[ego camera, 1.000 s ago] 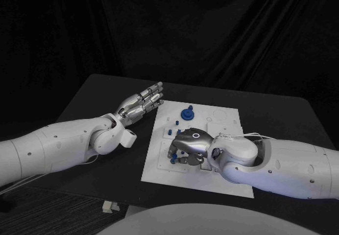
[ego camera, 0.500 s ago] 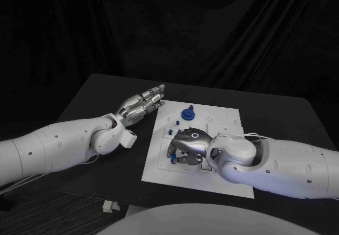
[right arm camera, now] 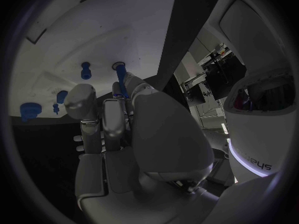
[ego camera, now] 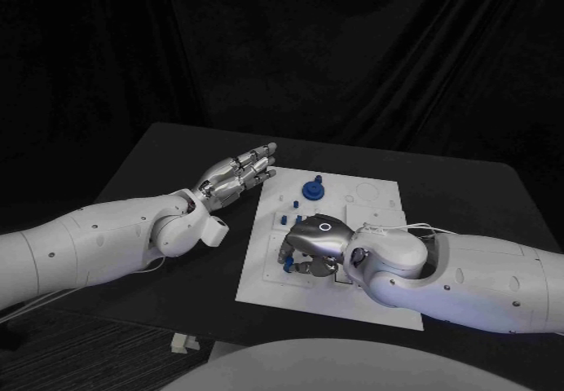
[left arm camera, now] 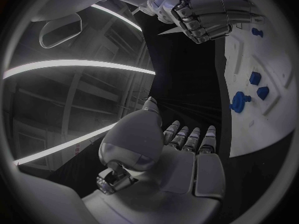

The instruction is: Assemble the parts on the task board

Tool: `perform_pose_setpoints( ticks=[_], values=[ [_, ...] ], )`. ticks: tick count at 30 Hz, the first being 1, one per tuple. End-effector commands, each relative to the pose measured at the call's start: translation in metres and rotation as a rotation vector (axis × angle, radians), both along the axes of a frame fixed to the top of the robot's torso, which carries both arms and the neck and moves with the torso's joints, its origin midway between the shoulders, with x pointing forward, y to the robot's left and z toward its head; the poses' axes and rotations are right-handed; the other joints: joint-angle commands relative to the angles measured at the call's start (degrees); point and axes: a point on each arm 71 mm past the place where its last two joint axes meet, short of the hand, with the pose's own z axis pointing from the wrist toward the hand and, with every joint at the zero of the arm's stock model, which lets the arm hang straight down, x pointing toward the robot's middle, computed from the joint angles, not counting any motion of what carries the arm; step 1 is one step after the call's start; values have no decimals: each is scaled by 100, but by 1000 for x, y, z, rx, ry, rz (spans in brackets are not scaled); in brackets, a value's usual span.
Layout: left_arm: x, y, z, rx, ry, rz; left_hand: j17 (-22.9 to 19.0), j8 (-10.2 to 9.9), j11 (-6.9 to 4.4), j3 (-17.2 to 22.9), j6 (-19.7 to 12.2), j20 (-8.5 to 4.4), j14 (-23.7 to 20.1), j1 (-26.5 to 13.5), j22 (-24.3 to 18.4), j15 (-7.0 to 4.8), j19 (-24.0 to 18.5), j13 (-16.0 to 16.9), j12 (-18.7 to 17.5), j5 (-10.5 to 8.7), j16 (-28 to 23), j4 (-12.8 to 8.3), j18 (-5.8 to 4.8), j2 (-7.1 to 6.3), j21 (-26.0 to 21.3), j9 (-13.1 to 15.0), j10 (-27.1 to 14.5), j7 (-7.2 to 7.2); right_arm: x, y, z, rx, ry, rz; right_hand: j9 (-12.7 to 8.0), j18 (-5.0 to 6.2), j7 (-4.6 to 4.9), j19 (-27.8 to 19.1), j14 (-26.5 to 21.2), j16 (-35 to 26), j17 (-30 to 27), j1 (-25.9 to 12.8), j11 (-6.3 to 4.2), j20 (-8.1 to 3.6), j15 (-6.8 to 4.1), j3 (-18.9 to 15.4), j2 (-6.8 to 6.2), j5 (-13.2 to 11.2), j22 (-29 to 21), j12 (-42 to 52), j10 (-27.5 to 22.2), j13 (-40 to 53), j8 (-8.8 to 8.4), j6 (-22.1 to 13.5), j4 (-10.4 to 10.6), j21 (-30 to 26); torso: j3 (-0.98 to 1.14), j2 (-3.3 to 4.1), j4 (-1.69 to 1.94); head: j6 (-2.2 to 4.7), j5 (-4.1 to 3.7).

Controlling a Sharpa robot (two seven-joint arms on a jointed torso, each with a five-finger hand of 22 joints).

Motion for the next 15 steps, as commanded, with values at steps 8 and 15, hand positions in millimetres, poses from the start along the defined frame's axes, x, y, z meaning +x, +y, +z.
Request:
perform_pose_setpoints(
  ticks=[8, 15],
  values=[
    [-1, -2, -1, -14, 13, -17, -6, 45, 11, 34, 28, 66, -2, 36, 15, 54, -5, 7, 27, 35, -21, -6, 85, 57, -11, 6, 0, 74, -2, -3, -6, -29, 13, -13, 1, -1, -3, -24, 40, -32, -3, 20, -56, -8, -52, 60, -48, 35, 680, 27, 114, 13, -13, -12, -13, -18, 4, -7, -2, -1, -9],
    [-1, -2, -2, -12, 20, -20, -6, 50, 15, 49, 30, 83, -2, 57, 17, 86, -4, 6, 26, 54, -21, -12, 80, 61, -10, 5, -1, 82, -1, -5, -6, -26, 9, -20, 9, -1, -5, -29, 37, -35, -3, 12, -53, -8, -50, 75, -47, 50, 679, 19, 107, 11, -3, 22, -14, -22, 2, -3, 3, -1, -26]
  ],
)
